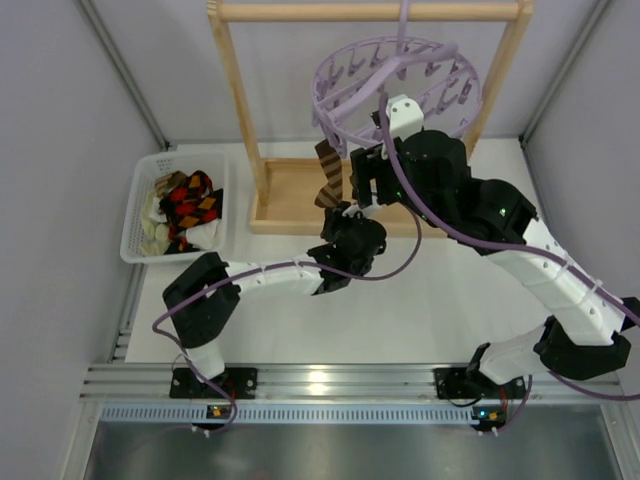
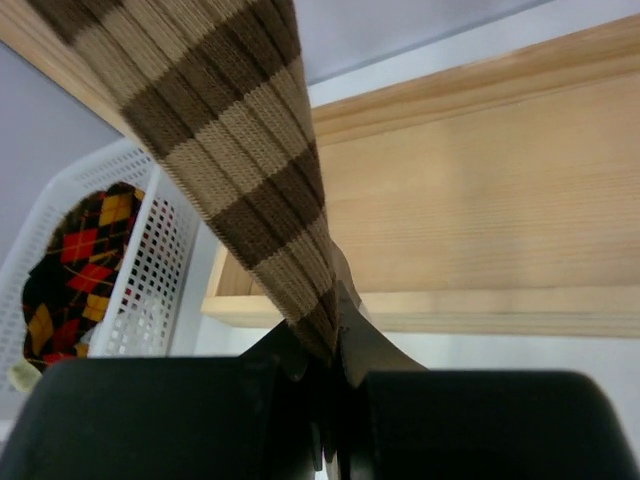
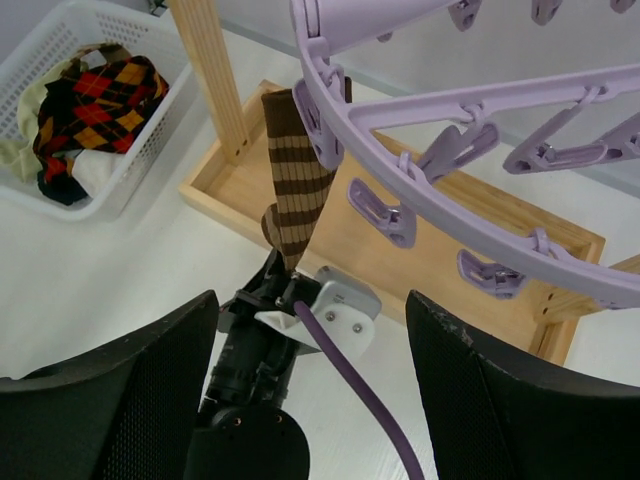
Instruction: Remove the socks clipped to the hanger
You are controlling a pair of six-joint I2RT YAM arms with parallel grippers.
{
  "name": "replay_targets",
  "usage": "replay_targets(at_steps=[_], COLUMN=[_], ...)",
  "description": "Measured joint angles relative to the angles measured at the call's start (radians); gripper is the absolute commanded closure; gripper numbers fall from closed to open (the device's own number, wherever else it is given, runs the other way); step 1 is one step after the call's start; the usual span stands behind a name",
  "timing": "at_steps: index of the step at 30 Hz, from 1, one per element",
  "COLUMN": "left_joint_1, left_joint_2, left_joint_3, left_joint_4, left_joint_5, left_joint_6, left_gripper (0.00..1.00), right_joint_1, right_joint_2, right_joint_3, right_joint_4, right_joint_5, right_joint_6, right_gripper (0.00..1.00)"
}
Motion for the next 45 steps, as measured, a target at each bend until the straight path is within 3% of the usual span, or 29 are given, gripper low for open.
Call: replay_targets(at_steps=[6, 12, 20, 30, 45], left_joint_1=[0.098, 0.201, 0.038, -0.19, -0.252], left_joint_2=[-0.121, -0.273, -0.265, -0.109, 0.035], left_joint_3=[-0.09, -0.196, -0.186, 0.006, 0.167], left_joint_4=[-0.177, -0.254, -0.27, -0.278, -0.284], left_joint_5=[0.071, 0.084, 0.063, -0.005, -0.029], left_joint_6=[-0.211, -0.31, -0.337, -0.317, -0.247], left_gripper=[1.0, 1.0, 1.0, 1.0, 1.0], right_joint_1=[0.02, 0.04, 0.086, 0.09, 0.09], right_joint_2=[0.055, 0.116, 0.226, 0.321, 0.331], right_joint_3=[0.031, 0.1, 0.225, 0.309, 0.234], right_joint_4=[0.011, 0.015, 0.018, 0.002, -0.051], right_joint_5=[-0.011, -0.017, -0.005, 0.141, 0.462], right_joint_6=[0.0, 0.0, -0.002, -0.019, -0.043], right_gripper=[0.27, 0.28, 0.28, 0.28, 0.37])
